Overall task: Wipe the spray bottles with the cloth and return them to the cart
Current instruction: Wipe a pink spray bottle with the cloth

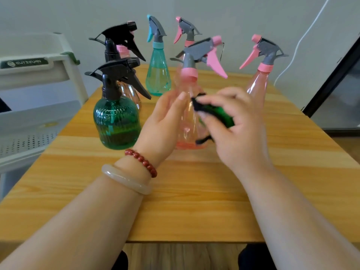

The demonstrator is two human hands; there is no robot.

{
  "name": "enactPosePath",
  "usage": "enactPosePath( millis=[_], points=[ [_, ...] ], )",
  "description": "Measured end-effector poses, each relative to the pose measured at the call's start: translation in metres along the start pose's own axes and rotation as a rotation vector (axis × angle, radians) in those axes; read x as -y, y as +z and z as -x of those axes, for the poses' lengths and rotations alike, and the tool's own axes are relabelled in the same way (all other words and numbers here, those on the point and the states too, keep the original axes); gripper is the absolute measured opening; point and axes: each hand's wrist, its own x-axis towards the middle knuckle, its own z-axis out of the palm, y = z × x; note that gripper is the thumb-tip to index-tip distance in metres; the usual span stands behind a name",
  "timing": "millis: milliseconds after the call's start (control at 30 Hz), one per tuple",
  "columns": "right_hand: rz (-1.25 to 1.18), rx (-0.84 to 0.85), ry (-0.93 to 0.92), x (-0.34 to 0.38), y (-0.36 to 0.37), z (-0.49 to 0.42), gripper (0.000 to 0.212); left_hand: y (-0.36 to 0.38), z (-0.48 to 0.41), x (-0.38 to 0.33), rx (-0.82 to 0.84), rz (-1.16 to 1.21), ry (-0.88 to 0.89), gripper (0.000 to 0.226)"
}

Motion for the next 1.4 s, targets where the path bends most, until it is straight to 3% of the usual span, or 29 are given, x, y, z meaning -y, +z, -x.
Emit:
enactPosePath(
  millis=[67, 133, 367, 533, 600, 700, 800, 1033, 1233, 1300, 1400],
  points=[
    [-0.035, -0.087, 0.124, -0.003, -0.005, -0.004, 0.021, 0.009, 0.007, -0.001, 0.049, -0.035, 0.006, 0.028],
    [-0.028, -0.076, 0.093, -0.003, -0.008, -0.001, 0.022, 0.013, 0.011, -0.002, 0.057, -0.016, 0.001, 0.026],
    [0.066, 0.129, -0.237, 0.008, 0.0, 0.017, 0.024, -0.001, 0.004, -0.002, 0.029, 0.083, -0.031, 0.063],
    [0.034, -0.075, 0.023, 0.007, -0.007, -0.001, 0.024, 0.009, 0.004, 0.002, 0.119, 0.159, -0.034, 0.061],
    [0.002, -0.083, 0.046, 0.008, -0.008, -0.001, 0.023, 0.01, 0.005, 0.002, 0.138, 0.187, -0.029, 0.065],
    [-0.016, 0.008, -0.127, 0.011, -0.009, 0.009, 0.022, 0.005, 0.002, 0.003, 0.112, 0.258, -0.035, 0.059],
    [0.066, 0.091, -0.299, 0.009, -0.008, 0.011, 0.02, -0.001, -0.001, 0.004, 0.108, 0.173, -0.01, 0.059],
    [0.034, -0.101, 0.082, -0.002, -0.013, -0.005, 0.025, 0.01, 0.01, 0.004, 0.131, -0.039, 0.146, 0.035],
    [0.085, 0.064, -0.329, 0.004, -0.008, 0.009, 0.021, 0.001, 0.006, 0.001, 0.086, 0.01, 0.093, 0.037],
    [0.083, -0.005, -0.239, 0.0, -0.007, 0.004, 0.023, 0.002, 0.007, 0.0, 0.089, 0.016, 0.098, 0.036],
    [-0.191, -0.137, 0.203, -0.004, -0.004, -0.001, 0.023, 0.008, 0.01, 0.0, 0.123, 0.041, 0.081, 0.055]
  ],
)
